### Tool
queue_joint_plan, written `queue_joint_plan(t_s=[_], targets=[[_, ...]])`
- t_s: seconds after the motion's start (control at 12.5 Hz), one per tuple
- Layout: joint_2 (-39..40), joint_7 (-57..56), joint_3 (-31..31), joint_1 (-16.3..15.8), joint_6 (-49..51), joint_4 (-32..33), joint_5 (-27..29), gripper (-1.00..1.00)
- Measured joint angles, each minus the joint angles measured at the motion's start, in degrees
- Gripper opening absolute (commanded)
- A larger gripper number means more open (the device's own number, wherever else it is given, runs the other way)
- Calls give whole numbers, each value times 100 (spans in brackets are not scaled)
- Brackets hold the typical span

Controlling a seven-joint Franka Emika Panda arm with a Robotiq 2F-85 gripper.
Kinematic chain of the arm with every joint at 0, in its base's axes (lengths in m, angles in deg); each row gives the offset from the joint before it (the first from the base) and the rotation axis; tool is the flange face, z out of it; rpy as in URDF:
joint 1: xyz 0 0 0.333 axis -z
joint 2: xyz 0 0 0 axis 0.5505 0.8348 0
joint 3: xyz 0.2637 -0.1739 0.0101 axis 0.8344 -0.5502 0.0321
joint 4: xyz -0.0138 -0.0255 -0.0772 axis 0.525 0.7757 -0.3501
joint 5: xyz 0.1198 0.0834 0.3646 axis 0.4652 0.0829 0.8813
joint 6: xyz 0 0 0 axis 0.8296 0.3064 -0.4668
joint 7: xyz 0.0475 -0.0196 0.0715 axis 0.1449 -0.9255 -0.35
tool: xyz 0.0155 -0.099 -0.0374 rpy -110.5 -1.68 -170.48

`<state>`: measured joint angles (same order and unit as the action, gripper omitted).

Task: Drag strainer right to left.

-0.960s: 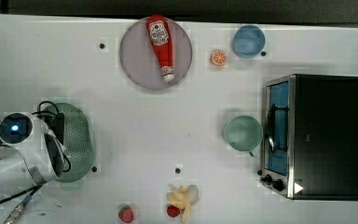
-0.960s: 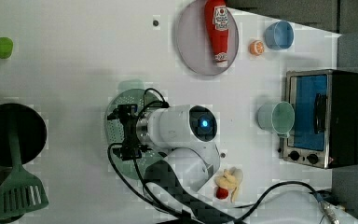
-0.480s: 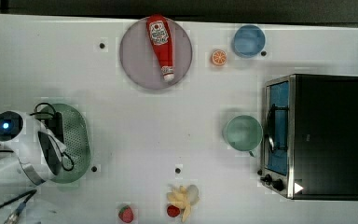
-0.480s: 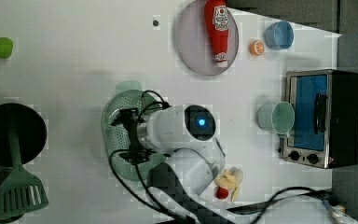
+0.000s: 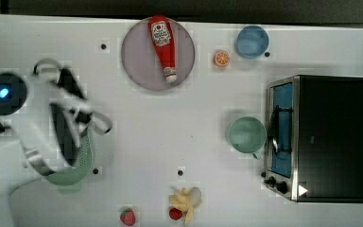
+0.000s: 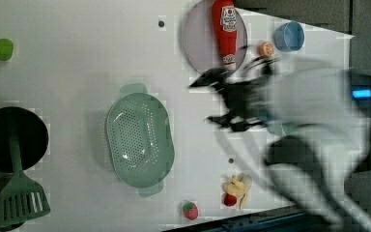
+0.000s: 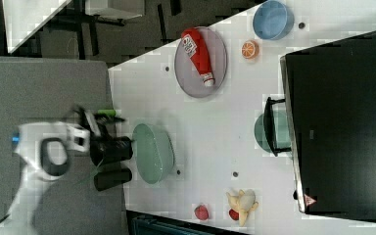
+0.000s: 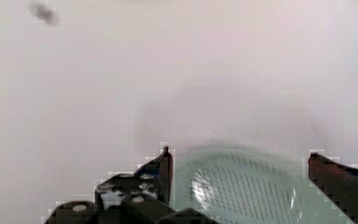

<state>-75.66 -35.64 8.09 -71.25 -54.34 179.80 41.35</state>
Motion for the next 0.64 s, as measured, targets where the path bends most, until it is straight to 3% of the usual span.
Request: queue_joint_plan(t_s=[0.4, 0.64], targets=[[-1750, -2650, -1942, 411, 1719, -789, -813, 100], [-2596, -3774, -2756, 699, 2218, -800, -1248, 100]])
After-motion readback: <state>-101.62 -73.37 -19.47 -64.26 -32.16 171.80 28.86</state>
